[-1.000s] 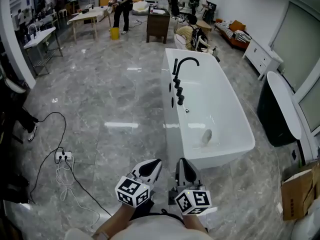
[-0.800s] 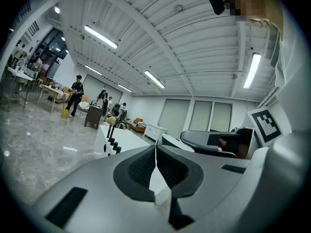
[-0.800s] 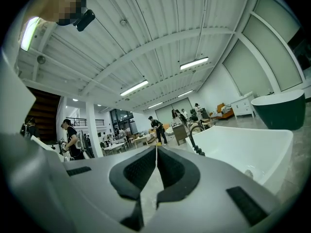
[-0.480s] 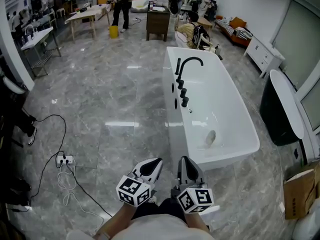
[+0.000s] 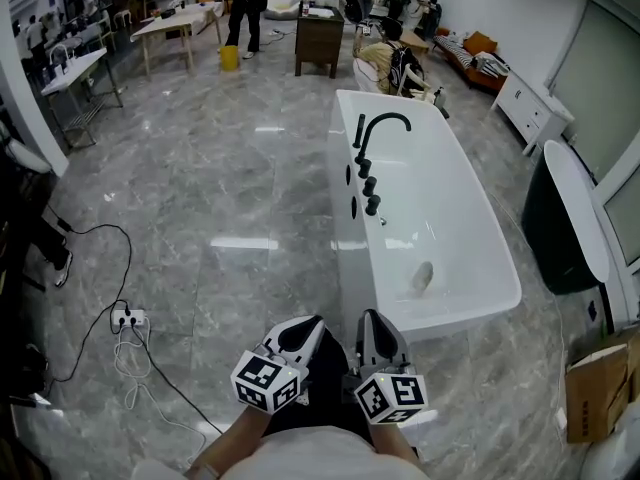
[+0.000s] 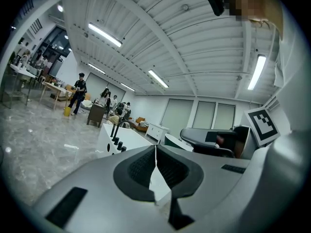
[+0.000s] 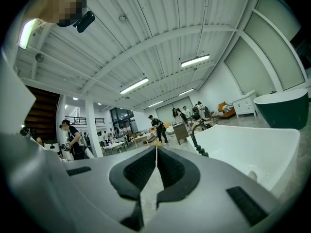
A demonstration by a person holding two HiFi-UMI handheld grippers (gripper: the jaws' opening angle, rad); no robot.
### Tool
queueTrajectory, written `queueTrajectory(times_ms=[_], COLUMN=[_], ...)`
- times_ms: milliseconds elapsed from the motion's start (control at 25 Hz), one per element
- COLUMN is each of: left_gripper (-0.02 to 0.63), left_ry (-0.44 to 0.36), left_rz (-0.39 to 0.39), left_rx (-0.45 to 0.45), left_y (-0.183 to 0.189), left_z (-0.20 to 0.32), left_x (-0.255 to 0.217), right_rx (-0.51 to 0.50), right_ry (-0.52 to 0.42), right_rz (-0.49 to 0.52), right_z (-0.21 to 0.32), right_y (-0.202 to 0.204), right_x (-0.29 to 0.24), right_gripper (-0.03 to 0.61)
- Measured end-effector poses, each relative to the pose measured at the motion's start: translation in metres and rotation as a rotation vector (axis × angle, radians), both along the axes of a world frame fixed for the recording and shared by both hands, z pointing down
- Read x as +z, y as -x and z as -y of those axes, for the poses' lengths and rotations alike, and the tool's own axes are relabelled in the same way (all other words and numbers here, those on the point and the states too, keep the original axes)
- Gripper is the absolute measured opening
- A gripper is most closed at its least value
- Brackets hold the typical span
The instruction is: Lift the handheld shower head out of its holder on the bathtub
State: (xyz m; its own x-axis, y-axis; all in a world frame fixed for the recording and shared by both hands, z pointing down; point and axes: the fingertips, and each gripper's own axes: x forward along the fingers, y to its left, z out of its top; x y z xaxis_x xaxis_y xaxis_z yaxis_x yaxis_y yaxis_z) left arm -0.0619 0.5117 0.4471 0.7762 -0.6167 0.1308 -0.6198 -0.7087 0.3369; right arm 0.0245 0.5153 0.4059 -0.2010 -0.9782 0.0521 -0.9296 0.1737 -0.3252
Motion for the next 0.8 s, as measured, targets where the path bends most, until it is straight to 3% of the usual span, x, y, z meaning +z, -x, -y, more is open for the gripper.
queueTrajectory(times_ms=[440, 800], left_gripper=[0.014, 0.014], left_ry=[0.007, 0.017], left_rz=[0.012, 0.01], left_rx=[-0.073, -0.063], left_y=[0.004, -0.017], left_z=[0.081, 0.159], left_x=[0.007, 0.008], right_rx=[-0.033, -0.042], right_ry=[-0.004, 0.011], right_rz=[0.005, 0.005], right_z=[0.088, 0.172], right_y=[-0.006, -0.021], right_x=[0.006, 0.01], right_gripper=[0.018, 0.018])
